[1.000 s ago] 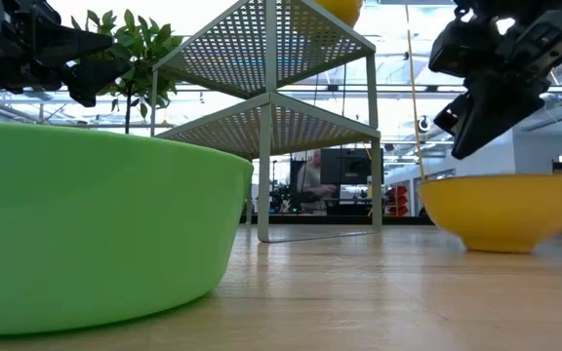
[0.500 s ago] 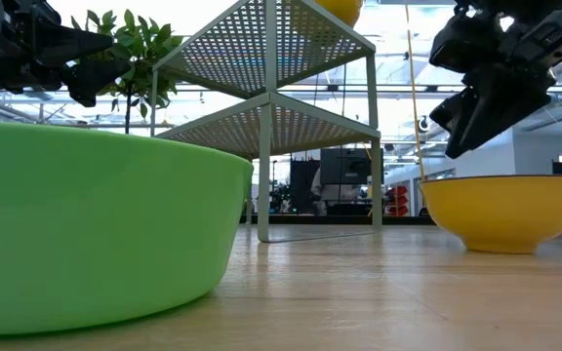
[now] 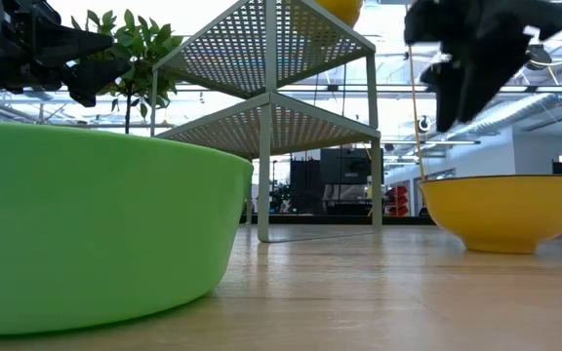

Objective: Pick & Place Mini bowls
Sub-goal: Stack the yellow patterned bowl on the yellow patterned bowl on the shelf

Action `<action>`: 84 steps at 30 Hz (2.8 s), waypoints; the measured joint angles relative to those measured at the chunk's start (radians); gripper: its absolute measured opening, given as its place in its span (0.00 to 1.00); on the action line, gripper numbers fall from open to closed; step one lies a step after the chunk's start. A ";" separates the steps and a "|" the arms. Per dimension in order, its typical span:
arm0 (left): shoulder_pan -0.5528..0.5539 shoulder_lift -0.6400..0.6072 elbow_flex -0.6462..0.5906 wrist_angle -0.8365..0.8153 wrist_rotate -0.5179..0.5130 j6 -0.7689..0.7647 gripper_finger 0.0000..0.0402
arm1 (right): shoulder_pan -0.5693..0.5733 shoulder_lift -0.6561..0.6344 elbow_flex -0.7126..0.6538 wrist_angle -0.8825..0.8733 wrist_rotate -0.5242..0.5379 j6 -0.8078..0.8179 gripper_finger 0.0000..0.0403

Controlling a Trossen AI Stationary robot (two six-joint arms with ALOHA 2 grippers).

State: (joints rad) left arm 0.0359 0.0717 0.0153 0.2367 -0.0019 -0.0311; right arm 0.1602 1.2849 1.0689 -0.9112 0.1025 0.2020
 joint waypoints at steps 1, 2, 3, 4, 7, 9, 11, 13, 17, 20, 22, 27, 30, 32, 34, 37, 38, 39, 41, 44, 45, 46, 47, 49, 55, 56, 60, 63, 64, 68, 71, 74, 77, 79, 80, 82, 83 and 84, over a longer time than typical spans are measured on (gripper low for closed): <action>0.000 0.000 0.000 0.000 0.000 0.000 0.67 | -0.003 0.017 -0.005 -0.011 0.001 0.019 0.54; 0.000 0.000 0.000 0.000 0.000 0.000 0.67 | -0.003 0.032 -0.011 -0.021 0.000 0.032 0.53; 0.000 0.000 0.000 0.000 0.000 0.000 0.67 | -0.003 0.046 -0.021 -0.026 0.000 0.042 0.52; 0.000 0.000 0.000 0.000 0.000 0.000 0.67 | -0.003 0.058 -0.031 -0.027 -0.002 0.046 0.52; 0.000 0.000 0.000 0.000 0.000 0.000 0.67 | -0.002 0.089 -0.057 -0.002 -0.002 0.045 0.51; 0.000 0.000 0.000 0.000 0.000 0.000 0.67 | -0.002 0.103 -0.077 0.026 -0.003 0.047 0.50; 0.000 0.000 0.000 0.000 0.000 0.000 0.67 | -0.003 0.107 -0.101 0.069 -0.022 0.047 0.50; 0.000 0.000 0.000 0.000 0.000 0.000 0.67 | -0.003 0.105 -0.129 0.124 -0.054 0.047 0.50; 0.000 0.000 0.000 0.000 0.000 0.000 0.67 | -0.003 0.106 -0.160 0.156 -0.063 0.045 0.50; 0.000 0.000 0.000 0.000 0.000 0.000 0.67 | -0.003 0.106 -0.186 0.186 -0.056 0.048 0.50; 0.000 0.000 0.000 0.000 0.000 0.000 0.67 | -0.003 0.106 -0.201 0.204 -0.057 0.048 0.50; 0.000 0.000 0.000 0.000 0.000 0.000 0.67 | -0.003 0.106 -0.210 0.204 -0.078 0.048 0.49; 0.000 0.000 0.000 0.000 0.000 0.000 0.67 | -0.003 0.106 -0.210 0.205 -0.079 0.053 0.46; 0.000 0.000 0.000 0.000 0.000 0.000 0.67 | -0.003 0.106 -0.210 0.205 -0.081 0.080 0.42; 0.000 0.000 0.000 0.000 0.000 0.000 0.67 | -0.003 0.106 -0.210 0.205 -0.086 0.104 0.37; 0.000 0.000 0.000 0.000 0.000 0.000 0.67 | -0.003 0.106 -0.210 0.205 -0.110 0.110 0.30; 0.000 0.000 0.000 0.000 0.000 0.000 0.67 | -0.003 0.106 -0.210 0.206 -0.117 0.115 0.27; 0.000 0.000 0.000 0.000 0.000 0.000 0.67 | -0.003 0.106 -0.210 0.209 -0.127 0.123 0.25; 0.000 0.000 0.000 0.000 0.000 0.000 0.67 | -0.003 0.106 -0.210 0.219 -0.133 0.136 0.20; 0.000 0.000 0.000 0.000 0.000 0.000 0.67 | -0.003 0.106 -0.210 0.245 -0.131 0.145 0.14; 0.000 0.000 0.000 0.000 0.000 0.000 0.67 | -0.003 0.106 -0.210 0.255 -0.131 0.145 0.12; 0.000 0.000 0.000 0.000 0.000 0.000 0.67 | -0.004 0.106 -0.210 0.261 -0.131 0.145 0.10; 0.000 0.000 0.000 0.000 0.000 0.000 0.67 | -0.004 0.106 -0.210 0.265 -0.131 0.145 0.09; 0.000 0.000 0.000 0.000 0.000 0.000 0.67 | -0.004 0.106 -0.210 0.266 -0.131 0.143 0.07; 0.000 0.000 0.000 0.000 0.000 0.000 0.67 | -0.004 0.106 -0.210 0.275 -0.133 0.122 0.03; 0.000 0.000 0.000 0.000 0.000 0.000 0.67 | -0.004 0.106 -0.210 0.280 -0.134 0.122 0.04; 0.000 0.000 0.000 0.000 0.000 0.000 0.67 | -0.004 0.106 -0.210 0.311 -0.133 0.118 0.09; 0.000 0.000 0.000 0.000 0.000 0.000 0.67 | -0.004 0.106 -0.211 0.311 -0.133 0.115 0.15; 0.000 0.000 0.000 0.000 0.000 0.000 0.67 | -0.004 0.106 -0.216 0.318 -0.133 0.115 0.17; 0.000 0.000 0.000 0.000 0.000 0.000 0.67 | -0.004 0.106 -0.253 0.364 -0.138 0.114 0.24; 0.000 0.000 0.000 0.000 0.000 0.000 0.67 | -0.004 0.106 -0.271 0.388 -0.162 0.107 0.26; 0.000 0.000 0.000 0.000 0.000 0.000 0.67 | -0.004 0.106 -0.272 0.389 -0.160 0.100 0.25; 0.000 0.000 0.000 0.000 0.000 0.000 0.67 | -0.004 0.104 -0.272 0.386 -0.160 0.099 0.19; 0.000 0.000 0.000 0.000 0.000 0.000 0.67 | -0.004 0.103 -0.272 0.386 -0.160 0.086 0.13; 0.000 0.000 0.000 0.000 0.000 0.000 0.67 | -0.004 0.103 -0.272 0.383 -0.160 0.074 0.10; 0.000 0.000 0.000 0.000 0.000 0.000 0.67 | -0.004 0.101 -0.270 0.382 -0.174 0.054 0.04; 0.000 0.000 0.000 0.000 0.000 0.000 0.67 | -0.004 0.099 -0.269 0.379 -0.180 0.045 0.03; 0.000 0.000 0.000 0.000 0.000 0.000 0.67 | -0.004 0.099 -0.269 0.373 -0.187 0.040 0.02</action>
State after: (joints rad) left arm 0.0357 0.0719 0.0154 0.2367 -0.0018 -0.0311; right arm 0.1563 1.3835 0.7998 -0.5379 -0.0846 0.2424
